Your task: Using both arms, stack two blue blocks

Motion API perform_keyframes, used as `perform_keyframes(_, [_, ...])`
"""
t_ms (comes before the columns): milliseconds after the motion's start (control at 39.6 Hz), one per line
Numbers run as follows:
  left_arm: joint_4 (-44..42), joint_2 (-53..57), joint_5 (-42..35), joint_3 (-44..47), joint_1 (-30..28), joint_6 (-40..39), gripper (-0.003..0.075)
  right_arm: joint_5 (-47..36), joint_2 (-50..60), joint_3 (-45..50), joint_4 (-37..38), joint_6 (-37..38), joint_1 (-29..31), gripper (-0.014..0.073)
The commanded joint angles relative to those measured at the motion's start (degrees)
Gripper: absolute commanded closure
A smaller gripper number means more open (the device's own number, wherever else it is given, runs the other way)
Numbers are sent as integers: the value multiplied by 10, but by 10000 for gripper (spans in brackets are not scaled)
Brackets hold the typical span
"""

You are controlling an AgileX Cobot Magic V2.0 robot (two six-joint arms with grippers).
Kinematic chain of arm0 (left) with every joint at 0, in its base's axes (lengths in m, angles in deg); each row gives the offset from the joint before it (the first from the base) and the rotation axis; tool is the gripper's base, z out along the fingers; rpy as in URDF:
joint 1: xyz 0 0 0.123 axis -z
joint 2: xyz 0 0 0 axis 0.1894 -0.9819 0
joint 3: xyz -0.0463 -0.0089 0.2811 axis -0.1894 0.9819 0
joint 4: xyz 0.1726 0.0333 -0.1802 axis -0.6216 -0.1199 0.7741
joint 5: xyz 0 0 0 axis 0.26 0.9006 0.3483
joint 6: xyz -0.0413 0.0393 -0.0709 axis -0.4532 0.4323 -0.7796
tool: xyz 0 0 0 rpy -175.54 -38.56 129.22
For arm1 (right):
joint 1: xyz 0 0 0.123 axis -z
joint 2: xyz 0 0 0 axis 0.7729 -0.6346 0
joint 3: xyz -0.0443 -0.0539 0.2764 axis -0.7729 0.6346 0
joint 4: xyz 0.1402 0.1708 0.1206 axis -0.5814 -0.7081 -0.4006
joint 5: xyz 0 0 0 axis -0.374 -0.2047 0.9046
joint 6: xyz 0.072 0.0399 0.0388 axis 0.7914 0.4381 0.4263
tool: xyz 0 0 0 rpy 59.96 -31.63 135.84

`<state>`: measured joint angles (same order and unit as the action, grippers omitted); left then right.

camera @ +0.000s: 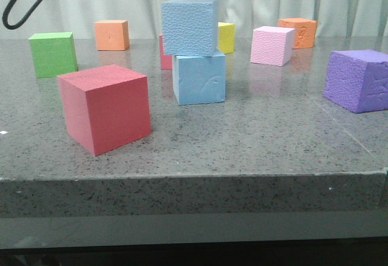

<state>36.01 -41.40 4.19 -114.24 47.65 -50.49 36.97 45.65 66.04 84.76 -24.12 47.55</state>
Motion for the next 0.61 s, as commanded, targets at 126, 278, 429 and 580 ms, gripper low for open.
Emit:
perform_keyframes(126, [1,35,7,-19,2,12,638,-48,-3,-15,-1,-4,1,660])
perform_keyframes(278, [-10,38,7,-19,2,28,741,-48,-3,-15,-1,-4,1,660])
perform_keyframes(429, [-26,53,7,-19,2,33,741,-49,-3,-15,-1,-4,1,660])
perform_keyframes(580, [-53,73,7,-14,2,41,741,-49,-3,-15,-1,-4,1,660])
